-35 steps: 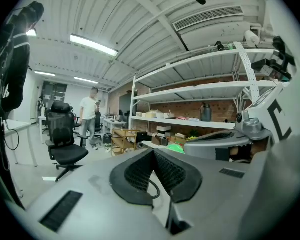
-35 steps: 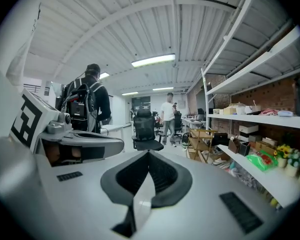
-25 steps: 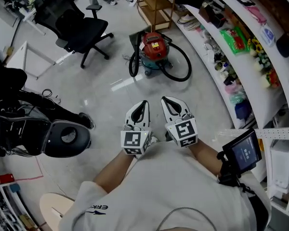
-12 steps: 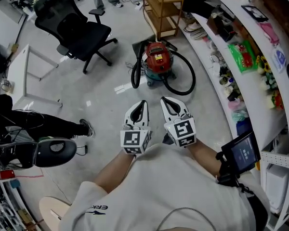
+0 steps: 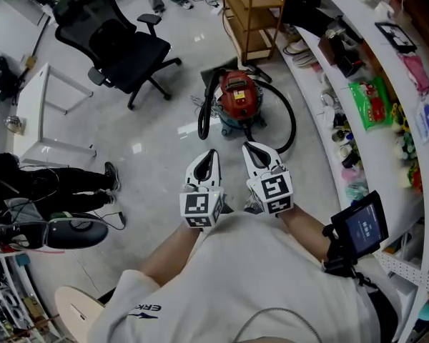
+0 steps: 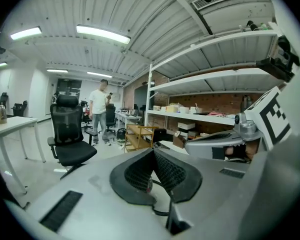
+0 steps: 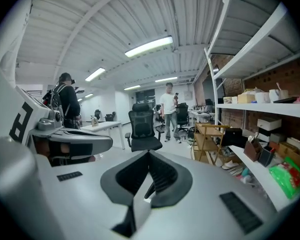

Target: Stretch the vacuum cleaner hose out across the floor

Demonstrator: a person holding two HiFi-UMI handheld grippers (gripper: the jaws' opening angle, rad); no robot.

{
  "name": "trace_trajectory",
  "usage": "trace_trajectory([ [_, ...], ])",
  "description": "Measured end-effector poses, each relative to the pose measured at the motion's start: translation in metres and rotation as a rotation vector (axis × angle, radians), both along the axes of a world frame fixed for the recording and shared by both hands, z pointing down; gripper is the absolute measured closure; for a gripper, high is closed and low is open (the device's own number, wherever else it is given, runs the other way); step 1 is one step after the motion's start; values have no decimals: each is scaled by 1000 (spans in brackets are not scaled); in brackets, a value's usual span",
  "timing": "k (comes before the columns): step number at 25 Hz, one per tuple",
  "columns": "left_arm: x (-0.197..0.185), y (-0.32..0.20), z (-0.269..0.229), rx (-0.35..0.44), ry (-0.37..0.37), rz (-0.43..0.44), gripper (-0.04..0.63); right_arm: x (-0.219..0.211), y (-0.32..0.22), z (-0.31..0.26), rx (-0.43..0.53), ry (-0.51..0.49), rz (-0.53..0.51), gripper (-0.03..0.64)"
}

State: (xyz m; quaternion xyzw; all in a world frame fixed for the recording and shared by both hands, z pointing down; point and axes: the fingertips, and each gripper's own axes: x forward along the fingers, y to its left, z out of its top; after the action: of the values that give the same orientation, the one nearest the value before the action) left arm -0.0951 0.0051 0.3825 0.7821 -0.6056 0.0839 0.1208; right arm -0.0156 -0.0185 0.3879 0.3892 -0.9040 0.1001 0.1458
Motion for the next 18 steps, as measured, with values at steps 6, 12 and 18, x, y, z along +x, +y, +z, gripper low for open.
trace_trajectory([
  [6, -14, -36, 5, -16, -13, -24, 594, -8, -37, 6, -22, 5, -14, 615],
  [12, -40, -83, 23, -42, -1, -20, 594, -28, -81, 23, -39, 47, -7, 615],
  [18, -81, -143, 39, -69, 8, 16, 594, -64, -139, 35, -62, 90, 27, 615],
])
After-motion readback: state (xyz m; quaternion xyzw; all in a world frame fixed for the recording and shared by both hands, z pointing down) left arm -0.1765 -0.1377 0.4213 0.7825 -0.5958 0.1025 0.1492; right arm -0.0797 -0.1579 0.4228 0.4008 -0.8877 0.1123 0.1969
